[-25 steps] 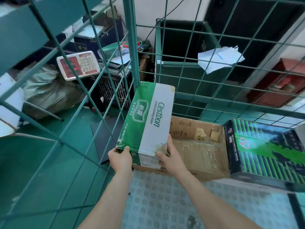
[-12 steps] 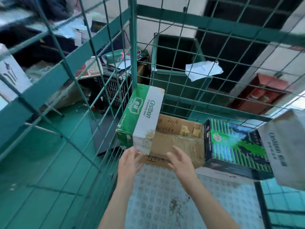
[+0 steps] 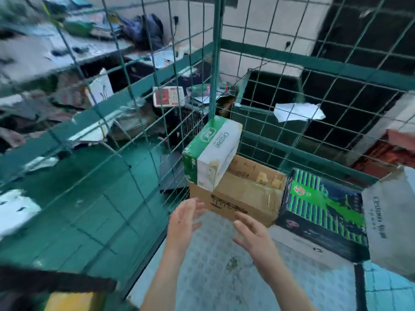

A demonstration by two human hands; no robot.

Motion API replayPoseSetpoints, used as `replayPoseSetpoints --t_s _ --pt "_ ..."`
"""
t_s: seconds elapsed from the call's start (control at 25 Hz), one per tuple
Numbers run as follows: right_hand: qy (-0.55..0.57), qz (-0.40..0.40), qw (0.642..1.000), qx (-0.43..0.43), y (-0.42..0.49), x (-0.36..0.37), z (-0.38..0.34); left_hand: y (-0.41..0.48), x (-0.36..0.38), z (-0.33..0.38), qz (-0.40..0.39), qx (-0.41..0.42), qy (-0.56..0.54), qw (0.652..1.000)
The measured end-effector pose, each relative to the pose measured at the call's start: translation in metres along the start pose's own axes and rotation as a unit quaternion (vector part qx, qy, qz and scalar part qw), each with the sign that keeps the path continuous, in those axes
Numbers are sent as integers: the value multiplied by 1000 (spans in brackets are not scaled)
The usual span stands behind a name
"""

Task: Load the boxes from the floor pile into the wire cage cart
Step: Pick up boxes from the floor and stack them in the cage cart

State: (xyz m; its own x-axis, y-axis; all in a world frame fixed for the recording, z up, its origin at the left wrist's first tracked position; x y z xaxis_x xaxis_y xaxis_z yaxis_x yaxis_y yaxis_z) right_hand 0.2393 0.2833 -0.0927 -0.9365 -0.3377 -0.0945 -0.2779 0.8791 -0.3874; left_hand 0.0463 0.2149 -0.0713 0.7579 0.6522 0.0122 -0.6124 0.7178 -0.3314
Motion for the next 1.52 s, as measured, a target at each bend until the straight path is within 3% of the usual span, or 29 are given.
replayPoseSetpoints --t_s 0.16,0.32,0.6,0.8,1.0,1.24,1.52 --pt "-33 -85 996 -12 -44 12 6 -77 -48 -13 85 7 -9 996" --pt "-51 -212 976 -6 -99 75 16 -149 -122 -21 192 13 -40 981" --pt "-137 -409 902 -31 -241 203 44 -297 -268 -69 374 14 -104 922" --pt "-214 -524 823 -57 -358 276 90 -425 -361 -125 472 2 -139 870" --pt "-271 -585 762 -65 -480 331 155 -570 -439 -182 563 -10 -161 810" --pt "-288 -608 736 -76 -583 368 204 -690 -488 -220 627 10 -187 756" --pt "-308 -629 708 -86 -627 406 220 -725 -527 -225 648 12 -208 733"
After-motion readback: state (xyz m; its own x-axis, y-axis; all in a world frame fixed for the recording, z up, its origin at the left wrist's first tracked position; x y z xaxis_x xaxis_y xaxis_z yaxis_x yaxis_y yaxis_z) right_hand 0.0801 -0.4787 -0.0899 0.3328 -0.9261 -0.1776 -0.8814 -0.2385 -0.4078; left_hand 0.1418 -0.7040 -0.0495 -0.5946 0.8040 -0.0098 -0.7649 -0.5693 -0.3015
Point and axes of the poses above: each hand's wrist, its own y-axis towards the middle knuckle, its own x-axis out of the palm, z = x × y, the point moved 10 cm from there along y, towards the middle knuckle, and after that the axes turned 4 degrees about z, right-handed, at the moved point
